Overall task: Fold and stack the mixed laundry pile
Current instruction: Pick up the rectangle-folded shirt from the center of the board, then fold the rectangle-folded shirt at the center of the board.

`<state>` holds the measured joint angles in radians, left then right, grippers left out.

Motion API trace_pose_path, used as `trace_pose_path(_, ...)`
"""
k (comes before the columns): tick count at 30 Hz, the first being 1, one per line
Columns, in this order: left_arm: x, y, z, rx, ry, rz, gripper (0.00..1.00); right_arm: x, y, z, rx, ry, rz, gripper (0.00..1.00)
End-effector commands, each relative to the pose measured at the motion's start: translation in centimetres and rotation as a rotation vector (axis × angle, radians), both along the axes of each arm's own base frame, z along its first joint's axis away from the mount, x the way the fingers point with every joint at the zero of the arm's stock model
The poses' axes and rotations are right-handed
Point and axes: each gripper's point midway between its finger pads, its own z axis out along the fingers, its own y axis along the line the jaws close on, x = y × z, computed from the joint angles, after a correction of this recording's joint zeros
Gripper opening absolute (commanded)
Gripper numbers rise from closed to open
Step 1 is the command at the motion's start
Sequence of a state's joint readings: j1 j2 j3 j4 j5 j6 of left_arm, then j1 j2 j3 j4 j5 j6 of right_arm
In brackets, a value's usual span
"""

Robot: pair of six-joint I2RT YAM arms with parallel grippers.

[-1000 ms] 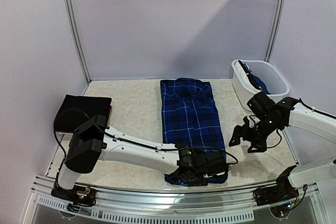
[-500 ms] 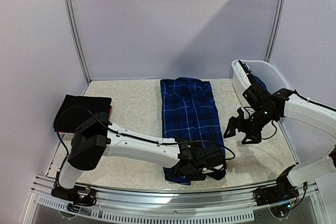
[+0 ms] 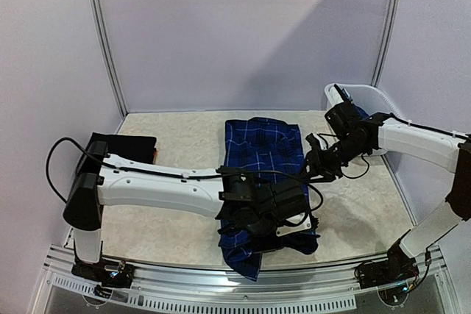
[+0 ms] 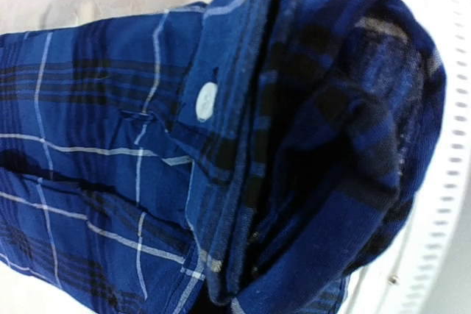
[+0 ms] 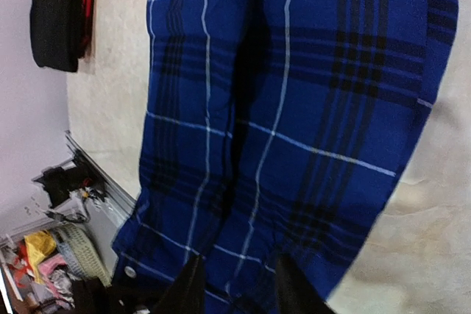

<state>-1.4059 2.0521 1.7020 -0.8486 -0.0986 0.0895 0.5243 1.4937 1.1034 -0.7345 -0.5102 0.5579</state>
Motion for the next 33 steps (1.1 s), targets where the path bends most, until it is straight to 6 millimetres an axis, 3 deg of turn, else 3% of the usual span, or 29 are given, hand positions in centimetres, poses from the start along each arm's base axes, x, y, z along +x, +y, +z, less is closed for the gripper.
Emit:
trace_pose_path(1, -2.3, 1.1, 3.6, -0.017, 0.096, -0.011, 0.00, 0.3, 3.8, 1.2, 0.154, -0.011, 0.117, 0.23)
trace_pose_path(7, -3.4, 1.7, 7.0, -0.038, 0.135, -0.038, 0.00, -0.7, 7.3, -0.1, 0.202, 0.027, 0.210, 0.00)
trace_pose_path(12, -3.5, 2.0, 8.5, -0.021, 0.139, -0.059, 0.00, -1.1, 9.8, -0.4, 0.270, 0.048, 0.253, 0.00)
trace_pose_path(17, -3.0, 2.0, 9.8, -0.016, 0.139, -0.080, 0.00, -1.9, 10.4, -3.0, 0.250, 0.089, 0.272, 0.00)
trace_pose_path(24, 0.3, 2.3, 11.5, -0.075, 0.177, -0.023, 0.00, -3.2, 9.9, -6.2, 0.219, 0.165, 0.306, 0.00)
trace_pose_path(33, 5.6, 2.3, 10.4, -0.077, 0.191, 0.050, 0.00, -6.8, 8.7, -10.8, 0.160, 0.308, 0.383, 0.00)
